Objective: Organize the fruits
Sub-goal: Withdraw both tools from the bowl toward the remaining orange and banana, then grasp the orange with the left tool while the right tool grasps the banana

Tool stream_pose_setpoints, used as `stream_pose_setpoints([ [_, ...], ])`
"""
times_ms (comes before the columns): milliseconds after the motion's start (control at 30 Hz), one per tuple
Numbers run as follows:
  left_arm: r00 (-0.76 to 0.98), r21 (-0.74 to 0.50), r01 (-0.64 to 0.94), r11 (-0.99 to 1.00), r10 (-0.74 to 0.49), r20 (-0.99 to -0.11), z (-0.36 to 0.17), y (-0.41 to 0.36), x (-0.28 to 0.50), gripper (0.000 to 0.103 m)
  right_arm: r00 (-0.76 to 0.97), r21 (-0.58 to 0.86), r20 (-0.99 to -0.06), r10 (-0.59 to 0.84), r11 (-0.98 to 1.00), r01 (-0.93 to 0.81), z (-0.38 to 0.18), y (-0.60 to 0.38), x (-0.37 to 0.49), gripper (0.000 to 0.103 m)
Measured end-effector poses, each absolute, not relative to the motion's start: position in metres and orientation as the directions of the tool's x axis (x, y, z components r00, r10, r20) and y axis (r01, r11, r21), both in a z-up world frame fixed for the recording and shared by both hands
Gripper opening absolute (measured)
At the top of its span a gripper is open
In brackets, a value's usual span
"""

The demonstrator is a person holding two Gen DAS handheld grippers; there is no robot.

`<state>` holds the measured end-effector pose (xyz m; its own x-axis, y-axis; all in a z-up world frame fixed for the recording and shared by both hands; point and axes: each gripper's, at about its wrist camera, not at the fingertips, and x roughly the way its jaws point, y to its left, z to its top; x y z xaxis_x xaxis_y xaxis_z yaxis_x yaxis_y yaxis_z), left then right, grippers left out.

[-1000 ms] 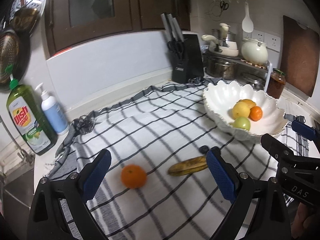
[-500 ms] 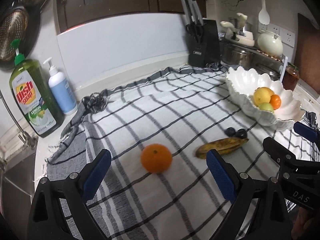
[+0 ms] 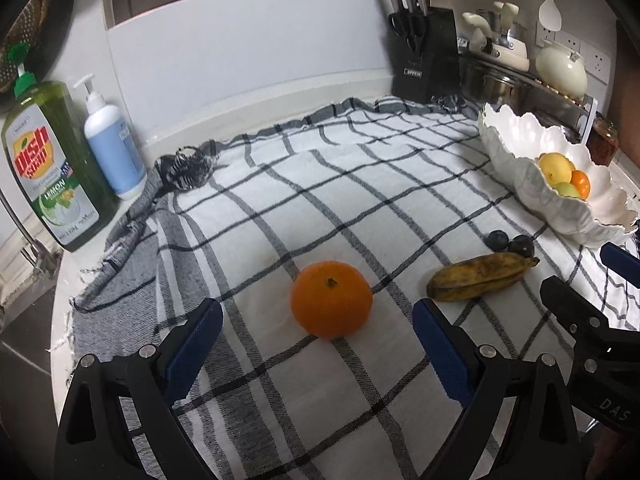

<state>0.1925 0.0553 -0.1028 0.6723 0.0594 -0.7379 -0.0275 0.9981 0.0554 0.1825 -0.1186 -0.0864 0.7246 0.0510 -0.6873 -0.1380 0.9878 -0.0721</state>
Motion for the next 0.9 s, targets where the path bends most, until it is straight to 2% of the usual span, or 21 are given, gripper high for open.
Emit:
stream_pose_setpoints([
  [133,0.664,0.056,-0.032,0.998,0.063,-0.745,-0.106,0.056,0.197,0.094,0.72,-0.064,-0.692,0.052,0.989,-0.133,-0.089,-0.119,0.188,0.09],
  [300,0.651,0.049,-0.032,0.998,0.058,-0.757,-0.11,0.056,0.206,0.08,0.719,-0.042,-0.693,0.063,0.991,-0.127,-0.089,-0.117,0.193,0.09],
  [467,0.626,0.024,-0.028,0.999,0.036,-0.779,-0.118,0.057,0.213,0.06,0.715,-0.032,-0.696,0.064,0.992,-0.121,-0.091,-0.113,0.195,0.09],
  [633,0.614,0.002,-0.01,1.0,0.008,-0.789,-0.122,0.054,0.216,0.048,0.704,-0.02,-0.707,0.068,0.993,-0.115,-0.095,-0.114,0.198,0.091],
  [900,0.628,-0.007,-0.017,1.0,0.006,-0.778,-0.113,0.051,0.205,0.047,0.706,-0.038,-0.703,0.087,0.987,-0.159,-0.092,-0.117,0.197,0.091],
])
